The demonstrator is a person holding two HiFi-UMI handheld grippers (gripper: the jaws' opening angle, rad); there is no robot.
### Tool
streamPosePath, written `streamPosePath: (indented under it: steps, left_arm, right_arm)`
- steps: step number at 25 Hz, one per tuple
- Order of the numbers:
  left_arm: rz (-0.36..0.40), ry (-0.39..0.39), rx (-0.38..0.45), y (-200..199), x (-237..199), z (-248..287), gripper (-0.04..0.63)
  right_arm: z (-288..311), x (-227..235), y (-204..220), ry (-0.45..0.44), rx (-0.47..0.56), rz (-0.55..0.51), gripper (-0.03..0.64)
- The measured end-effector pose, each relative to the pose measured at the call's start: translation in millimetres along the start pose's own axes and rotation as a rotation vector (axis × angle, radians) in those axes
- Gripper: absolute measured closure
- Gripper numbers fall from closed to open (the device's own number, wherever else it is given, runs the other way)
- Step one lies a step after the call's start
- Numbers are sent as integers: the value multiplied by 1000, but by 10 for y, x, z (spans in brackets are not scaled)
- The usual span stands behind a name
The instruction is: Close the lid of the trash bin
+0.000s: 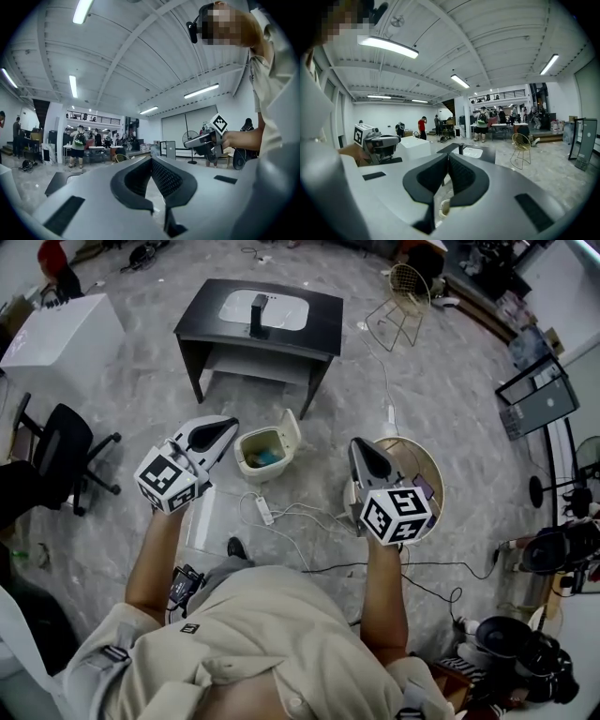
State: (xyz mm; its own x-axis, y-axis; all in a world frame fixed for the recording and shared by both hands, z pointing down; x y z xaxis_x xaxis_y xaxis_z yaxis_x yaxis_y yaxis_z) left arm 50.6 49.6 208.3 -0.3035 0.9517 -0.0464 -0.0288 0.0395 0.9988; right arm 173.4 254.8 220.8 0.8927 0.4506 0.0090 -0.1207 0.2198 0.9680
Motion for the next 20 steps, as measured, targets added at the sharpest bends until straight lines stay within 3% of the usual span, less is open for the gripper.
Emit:
streamPosePath:
  steps: [12,20]
  left_arm:
    - [-22,87,30,-4,-930,-123,580]
    - [-44,26,60,135,-1302,-361,580]
  right_arm:
    - [644,-265,-388,114,11,-8,591]
    - [1128,-388,-379,69,-18,-40,591]
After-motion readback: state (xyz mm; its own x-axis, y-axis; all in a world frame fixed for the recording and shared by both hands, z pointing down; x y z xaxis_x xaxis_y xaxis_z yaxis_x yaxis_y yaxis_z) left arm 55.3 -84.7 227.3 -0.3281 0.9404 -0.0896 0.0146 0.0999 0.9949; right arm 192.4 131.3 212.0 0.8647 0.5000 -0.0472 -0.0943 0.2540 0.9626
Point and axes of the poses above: the fingertips, and each gripper's own axes: z forward along the fingers, x to its right, y out of its underside, the point moved 1 cm from there along -z, backward along the fingers, and after that the axes turned 5 degrees about -z, right-handed, at the moved point
